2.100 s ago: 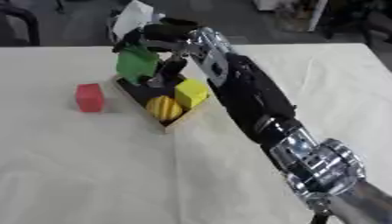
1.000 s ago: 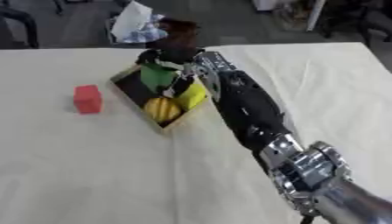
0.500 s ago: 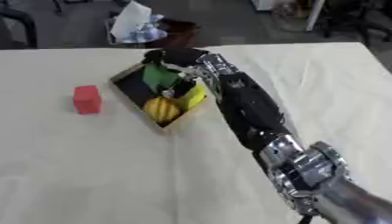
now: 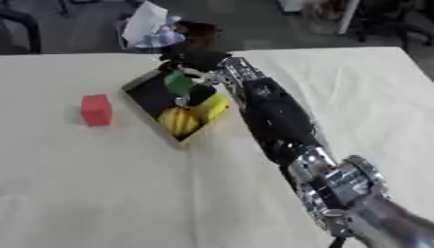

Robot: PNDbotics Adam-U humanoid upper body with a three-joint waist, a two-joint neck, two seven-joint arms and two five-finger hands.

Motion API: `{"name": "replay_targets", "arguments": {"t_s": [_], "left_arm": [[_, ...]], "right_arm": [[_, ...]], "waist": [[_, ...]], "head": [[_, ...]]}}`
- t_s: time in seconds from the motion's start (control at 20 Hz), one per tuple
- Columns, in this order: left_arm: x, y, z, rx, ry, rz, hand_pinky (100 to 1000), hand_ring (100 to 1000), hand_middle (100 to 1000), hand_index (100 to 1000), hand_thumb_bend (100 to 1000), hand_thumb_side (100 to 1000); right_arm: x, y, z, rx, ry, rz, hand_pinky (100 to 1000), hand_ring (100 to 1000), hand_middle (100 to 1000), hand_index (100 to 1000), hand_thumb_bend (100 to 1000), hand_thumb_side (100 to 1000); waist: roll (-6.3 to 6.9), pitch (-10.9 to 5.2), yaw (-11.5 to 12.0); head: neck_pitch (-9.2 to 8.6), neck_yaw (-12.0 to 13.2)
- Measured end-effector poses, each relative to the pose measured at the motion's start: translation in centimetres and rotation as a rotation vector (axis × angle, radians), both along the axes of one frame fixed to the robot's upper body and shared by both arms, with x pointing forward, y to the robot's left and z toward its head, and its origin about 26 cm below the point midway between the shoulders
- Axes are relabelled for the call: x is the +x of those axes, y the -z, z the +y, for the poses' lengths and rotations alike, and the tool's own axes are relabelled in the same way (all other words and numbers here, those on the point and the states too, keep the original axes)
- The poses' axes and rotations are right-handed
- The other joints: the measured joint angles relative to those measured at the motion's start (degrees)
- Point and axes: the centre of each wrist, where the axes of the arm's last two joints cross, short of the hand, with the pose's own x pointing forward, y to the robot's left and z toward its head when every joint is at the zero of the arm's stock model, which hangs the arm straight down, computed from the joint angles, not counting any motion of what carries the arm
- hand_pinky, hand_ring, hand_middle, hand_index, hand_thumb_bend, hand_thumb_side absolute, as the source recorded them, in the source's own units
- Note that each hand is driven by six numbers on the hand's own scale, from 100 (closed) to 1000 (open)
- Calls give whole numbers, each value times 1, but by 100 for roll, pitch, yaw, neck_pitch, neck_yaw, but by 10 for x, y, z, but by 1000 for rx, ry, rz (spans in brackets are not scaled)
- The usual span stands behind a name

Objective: Pick up objects on the table and place them in the box.

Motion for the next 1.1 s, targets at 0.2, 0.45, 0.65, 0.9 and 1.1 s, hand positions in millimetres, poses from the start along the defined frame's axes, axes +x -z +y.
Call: {"name": "replay_targets", "arguments": {"t_s": [0.2, 0.45, 0.65, 0.9, 1.1], "left_arm": [[0, 0, 0, 0, 0, 0, 819, 638, 657, 878, 100, 909], [0, 0, 0, 0, 0, 0, 819, 638, 657, 878, 100, 907], [0, 0, 0, 0, 0, 0, 819, 638, 657, 878, 100, 907], [0, 0, 0, -1, 1, 0, 819, 638, 657, 878, 100, 902], [2, -3, 0, 3, 2, -13, 818, 648, 665, 876, 100, 862]], "right_arm": [[0, -8, 0, -9, -5, -13, 929, 996, 1000, 988, 240, 558], [0, -21, 1, -3, -23, -50, 921, 982, 1000, 990, 214, 512], [-1, -32, 7, 29, -77, -76, 917, 976, 1000, 992, 186, 504], [-2, -38, 13, 62, -113, -75, 903, 950, 1000, 997, 100, 458], [-7, -45, 41, 136, -231, -116, 877, 901, 982, 995, 100, 339]], "waist": [[0, 0, -14], [0, 0, -19], [0, 0, -19], [0, 0, 19], [0, 0, 48]], "head": [[0, 1], [0, 15], [0, 22], [0, 11], [0, 13]]}}
